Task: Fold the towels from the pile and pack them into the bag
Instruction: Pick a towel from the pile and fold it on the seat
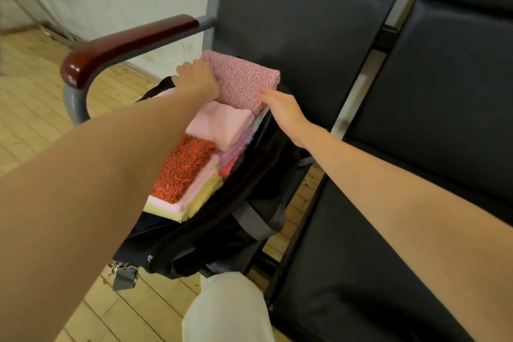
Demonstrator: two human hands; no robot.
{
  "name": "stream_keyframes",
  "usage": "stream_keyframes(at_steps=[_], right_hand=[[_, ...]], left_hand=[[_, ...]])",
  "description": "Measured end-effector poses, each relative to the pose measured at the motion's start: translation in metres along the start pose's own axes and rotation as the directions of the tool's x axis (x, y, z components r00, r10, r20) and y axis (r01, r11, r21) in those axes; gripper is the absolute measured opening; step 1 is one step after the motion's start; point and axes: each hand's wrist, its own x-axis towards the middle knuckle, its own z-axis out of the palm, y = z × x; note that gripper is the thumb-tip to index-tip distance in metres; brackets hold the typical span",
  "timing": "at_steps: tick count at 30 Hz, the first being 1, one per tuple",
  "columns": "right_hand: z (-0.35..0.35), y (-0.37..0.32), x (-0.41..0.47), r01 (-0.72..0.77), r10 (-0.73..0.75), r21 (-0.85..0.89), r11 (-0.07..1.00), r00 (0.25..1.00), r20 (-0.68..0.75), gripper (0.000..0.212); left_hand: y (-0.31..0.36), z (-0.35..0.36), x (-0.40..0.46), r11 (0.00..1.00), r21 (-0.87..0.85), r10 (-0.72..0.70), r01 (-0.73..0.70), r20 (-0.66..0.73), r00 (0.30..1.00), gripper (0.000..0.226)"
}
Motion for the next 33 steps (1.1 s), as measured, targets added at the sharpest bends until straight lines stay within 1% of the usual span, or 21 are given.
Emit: stream_keyframes(at_steps=[2,3,4,5,7,8,10,12,14,17,19,22,24,27,29,31,33], right_hand=[[-0.015,-0.002,-0.020,-0.009,0.005,-0.143,0.990,0.999,-0.033,0.046],[-0.025,-0.003,-0.033,-0.018,0.011,-0.219,0.976,0.999,-0.035,0.048],[-0.036,-0.003,-0.046,-0.029,0.021,-0.284,0.958,0.999,-0.028,0.050],[-0.049,-0.002,-0.060,-0.037,0.032,-0.341,0.939,0.999,-0.019,0.051],[-0.078,0.002,-0.092,-0.067,0.068,-0.433,0.899,0.998,-0.012,0.052],[-0.093,0.005,-0.112,-0.091,0.087,-0.465,0.881,0.996,-0.030,0.053],[-0.126,0.017,-0.151,-0.141,0.106,-0.502,0.853,0.990,-0.098,0.051],[-0.161,0.035,-0.195,-0.217,0.144,-0.516,0.829,0.973,-0.178,0.050],[-0.196,0.059,-0.243,-0.305,0.207,-0.509,0.805,0.948,-0.240,0.055],[-0.247,0.097,-0.318,-0.431,0.274,-0.499,0.752,0.892,-0.358,0.058],[-0.277,0.124,-0.370,-0.524,0.323,-0.484,0.701,0.838,-0.440,0.056],[-0.318,0.163,-0.443,-0.627,0.357,-0.444,0.641,0.755,-0.550,0.046],[-0.342,0.187,-0.487,-0.691,0.391,-0.392,0.607,0.689,-0.610,0.051],[-0.371,0.219,-0.537,-0.760,0.441,-0.313,0.569,0.604,-0.664,0.064],[-0.379,0.237,-0.553,-0.794,0.457,-0.297,0.530,0.563,-0.688,0.068],[-0.387,0.254,-0.565,-0.834,0.469,-0.263,0.485,0.502,-0.727,0.073],[-0.391,0.266,-0.571,-0.859,0.458,-0.217,0.463,0.442,-0.771,0.076]], left_hand=[[0.016,-0.008,-0.018,1.000,0.024,-0.016,0.016,0.001,1.000,0.051],[0.026,-0.013,-0.031,0.999,0.035,0.000,0.000,0.002,1.000,0.054],[0.036,-0.018,-0.045,0.997,0.056,0.049,-0.049,0.013,0.999,0.055],[0.047,-0.023,-0.061,0.988,0.072,0.134,-0.136,0.030,0.990,0.053],[0.068,-0.029,-0.091,0.944,0.048,0.321,-0.325,0.074,0.944,0.043],[0.078,-0.030,-0.107,0.923,0.004,0.383,-0.385,0.089,0.920,0.040],[0.102,-0.030,-0.138,0.882,-0.067,0.471,-0.466,0.132,0.872,0.041],[0.130,-0.027,-0.179,0.854,-0.082,0.518,-0.513,0.215,0.828,0.046],[0.156,-0.019,-0.222,0.829,-0.106,0.555,-0.549,0.277,0.785,0.047],[0.194,0.011,-0.285,0.770,-0.160,0.627,-0.617,0.366,0.688,0.046],[0.219,0.031,-0.330,0.734,-0.183,0.655,-0.654,0.446,0.610,0.048],[0.255,0.053,-0.398,0.648,-0.234,0.709,-0.725,0.533,0.462,0.051],[0.280,0.062,-0.437,0.571,-0.289,0.752,-0.769,0.559,0.348,0.055],[0.313,0.076,-0.489,0.480,-0.353,0.792,-0.803,0.568,0.223,0.057],[0.324,0.088,-0.511,0.430,-0.389,0.806,-0.814,0.572,0.152,0.057],[0.338,0.102,-0.531,0.396,-0.427,0.810,-0.813,0.579,0.091,0.056],[0.352,0.113,-0.549,0.386,-0.466,0.812,-0.796,0.581,0.053,0.056]])
